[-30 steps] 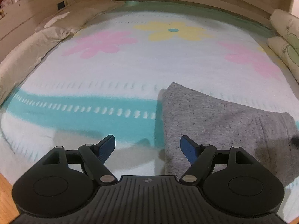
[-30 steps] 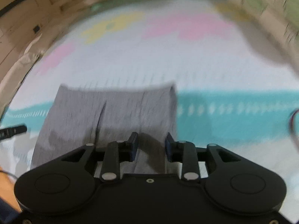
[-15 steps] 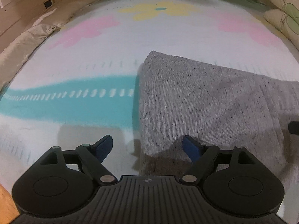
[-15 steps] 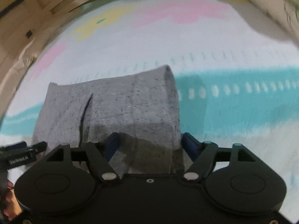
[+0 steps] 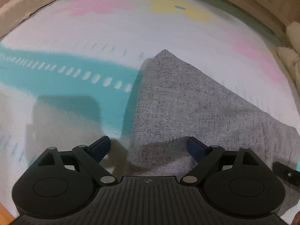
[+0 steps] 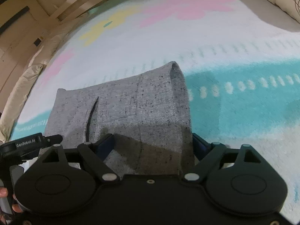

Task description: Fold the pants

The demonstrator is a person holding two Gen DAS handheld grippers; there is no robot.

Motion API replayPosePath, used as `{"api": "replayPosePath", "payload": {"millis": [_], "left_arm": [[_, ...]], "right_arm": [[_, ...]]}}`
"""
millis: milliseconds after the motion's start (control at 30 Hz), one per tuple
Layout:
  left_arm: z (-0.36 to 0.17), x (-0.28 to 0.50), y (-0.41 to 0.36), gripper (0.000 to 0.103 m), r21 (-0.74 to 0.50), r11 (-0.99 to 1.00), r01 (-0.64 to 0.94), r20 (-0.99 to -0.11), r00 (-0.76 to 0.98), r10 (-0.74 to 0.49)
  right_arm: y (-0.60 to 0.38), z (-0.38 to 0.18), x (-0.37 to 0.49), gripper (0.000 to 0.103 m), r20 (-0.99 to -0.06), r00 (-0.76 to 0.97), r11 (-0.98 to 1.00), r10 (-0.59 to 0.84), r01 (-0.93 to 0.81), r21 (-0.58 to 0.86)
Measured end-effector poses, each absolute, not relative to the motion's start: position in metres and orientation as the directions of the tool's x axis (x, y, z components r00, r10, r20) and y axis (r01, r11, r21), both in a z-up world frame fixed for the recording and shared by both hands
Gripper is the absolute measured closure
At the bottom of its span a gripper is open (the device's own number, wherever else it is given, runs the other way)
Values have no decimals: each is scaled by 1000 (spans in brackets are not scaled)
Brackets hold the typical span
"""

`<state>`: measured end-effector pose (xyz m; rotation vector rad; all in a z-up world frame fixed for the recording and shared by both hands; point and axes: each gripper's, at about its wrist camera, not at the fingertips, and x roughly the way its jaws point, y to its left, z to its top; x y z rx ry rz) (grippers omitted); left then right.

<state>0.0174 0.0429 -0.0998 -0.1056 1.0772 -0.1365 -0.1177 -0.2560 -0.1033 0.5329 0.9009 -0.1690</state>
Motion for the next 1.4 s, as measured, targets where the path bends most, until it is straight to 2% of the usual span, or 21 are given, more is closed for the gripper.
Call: {"api": "replayPosePath", "payload": {"millis": [200,300,367,533,700,833,900,967,1000,1100,1133,1167,1200,1333,1400], "left_arm": [[-85,22,47,15,31,995,98,-842,539,-27],[-94,32,54,15,-27,991,131,-871,484,-88],[-98,36,58,15,-61,989,137,-874,471,-119],[-104,47,64,15,-130,976,173,-882,429,-194],[-110,51,71,13,-190,965,181,-879,406,-250],[-111,47,56,9,-252,921,295,-871,346,-349],[-116,46,45,2,-207,916,344,-881,342,-327],[-118,45,36,1,-176,914,365,-883,352,-310],[-117,44,33,4,-177,915,361,-878,363,-313],[-108,39,32,44,-194,921,337,-852,409,-328],[-103,34,28,61,-162,931,327,-850,434,-300],[-96,29,25,69,-126,936,328,-843,462,-275],[-89,24,22,85,-80,944,319,-832,500,-240],[-70,20,24,87,-92,952,293,-806,540,-244],[-55,18,23,87,-47,956,289,-775,594,-217]], "right_arm": [[-261,-103,-118,16,-767,634,866,100,324,381],[-265,-102,-119,26,-751,647,868,128,294,401],[-267,-102,-118,39,-741,653,860,158,278,428],[-272,-101,-118,53,-720,665,849,196,252,464],[-267,-96,-117,57,-720,667,865,192,231,445],[-272,-99,-117,56,-714,669,852,207,235,468],[-271,-99,-117,56,-711,671,853,210,229,469],[-273,-100,-119,56,-708,674,852,212,227,471],[-273,-100,-119,56,-707,675,851,212,228,473],[-269,-96,-119,62,-709,676,861,199,224,456],[-265,-92,-119,65,-710,678,869,191,220,443],[-259,-87,-118,66,-710,681,880,178,212,424],[-254,-80,-118,67,-709,686,893,164,203,402],[-239,-49,-112,68,-677,720,915,154,154,372],[-236,-36,-105,68,-653,740,918,164,128,376]]}}
